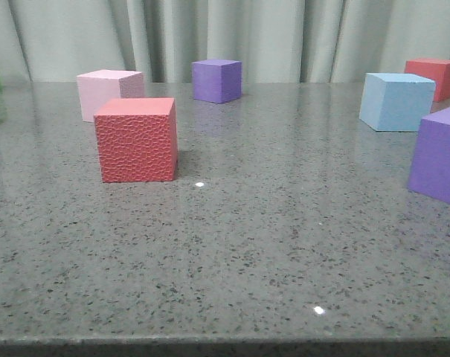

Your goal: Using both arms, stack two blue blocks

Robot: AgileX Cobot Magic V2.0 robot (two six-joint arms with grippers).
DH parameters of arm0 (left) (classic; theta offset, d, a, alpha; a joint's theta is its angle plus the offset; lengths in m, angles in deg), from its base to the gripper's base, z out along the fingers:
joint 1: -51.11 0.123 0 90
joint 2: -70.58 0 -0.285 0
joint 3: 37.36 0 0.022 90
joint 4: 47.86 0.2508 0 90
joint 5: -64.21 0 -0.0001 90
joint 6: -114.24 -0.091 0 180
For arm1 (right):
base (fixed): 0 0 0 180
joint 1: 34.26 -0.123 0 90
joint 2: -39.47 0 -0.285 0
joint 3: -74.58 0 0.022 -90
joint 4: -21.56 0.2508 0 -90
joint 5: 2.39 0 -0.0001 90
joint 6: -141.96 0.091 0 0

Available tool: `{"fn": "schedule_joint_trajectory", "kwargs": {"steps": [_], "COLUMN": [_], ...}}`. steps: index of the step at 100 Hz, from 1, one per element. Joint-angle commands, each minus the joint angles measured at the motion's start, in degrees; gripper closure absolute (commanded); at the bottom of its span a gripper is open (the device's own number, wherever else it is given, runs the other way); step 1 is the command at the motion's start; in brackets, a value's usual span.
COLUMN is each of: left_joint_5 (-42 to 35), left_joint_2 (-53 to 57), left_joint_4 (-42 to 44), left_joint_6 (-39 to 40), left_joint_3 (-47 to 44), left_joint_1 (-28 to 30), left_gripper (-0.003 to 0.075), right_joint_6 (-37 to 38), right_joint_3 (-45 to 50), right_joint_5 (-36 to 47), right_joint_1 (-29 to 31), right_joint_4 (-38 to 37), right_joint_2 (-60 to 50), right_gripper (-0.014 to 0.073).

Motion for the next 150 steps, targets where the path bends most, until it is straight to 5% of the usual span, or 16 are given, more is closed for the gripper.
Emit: {"fn": "schedule_joint_trajectory", "kwargs": {"steps": [1,39,51,60,79,91,102,150], "left_joint_5": [0.0,3.8,3.7,3.5,3.5,3.7,4.1,3.0], "left_joint_2": [-5.5,-18.1,-18.9,-18.9,-18.9,-18.9,-18.9,-18.9], "left_joint_4": [-0.6,-5.2,-5.1,-5.1,-5.1,-5.1,-5.1,-3.2], "left_joint_6": [0.2,0.2,0.2,0.2,0.2,0.2,0.2,0.2], "left_joint_3": [6.3,18.9,20.4,20.7,20.7,20.7,20.7,20.7], "left_joint_1": [0.2,0.2,0.2,0.2,0.2,0.2,0.2,0.2], "left_gripper": [0.0739,0.0737,0.0710,0.0626,0.0345,0.0185,0.0114,0.0122], "right_joint_6": [-0.5,-0.5,-0.6,-0.6,-0.6,-0.6,-0.6,-0.5], "right_joint_3": [-6.7,-21.2,-23.1,-23.7,-23.7,-23.7,-23.7,-24.8], "right_joint_5": [-1.4,-10.0,-12.2,-13.1,-13.4,-13.3,-12.5,-11.7], "right_joint_1": [0.1,0.1,0.1,0.0,0.0,0.0,0.0,0.0], "right_joint_4": [-0.9,-0.9,-0.9,-0.9,0.6,0.8,0.8,1.7], "right_joint_2": [4.7,18.6,21.2,22.2,22.5,22.5,22.5,24.5], "right_gripper": [0.0652,0.0647,0.0582,0.0472,0.0099,-0.0020,-0.0020,-0.0020]}}
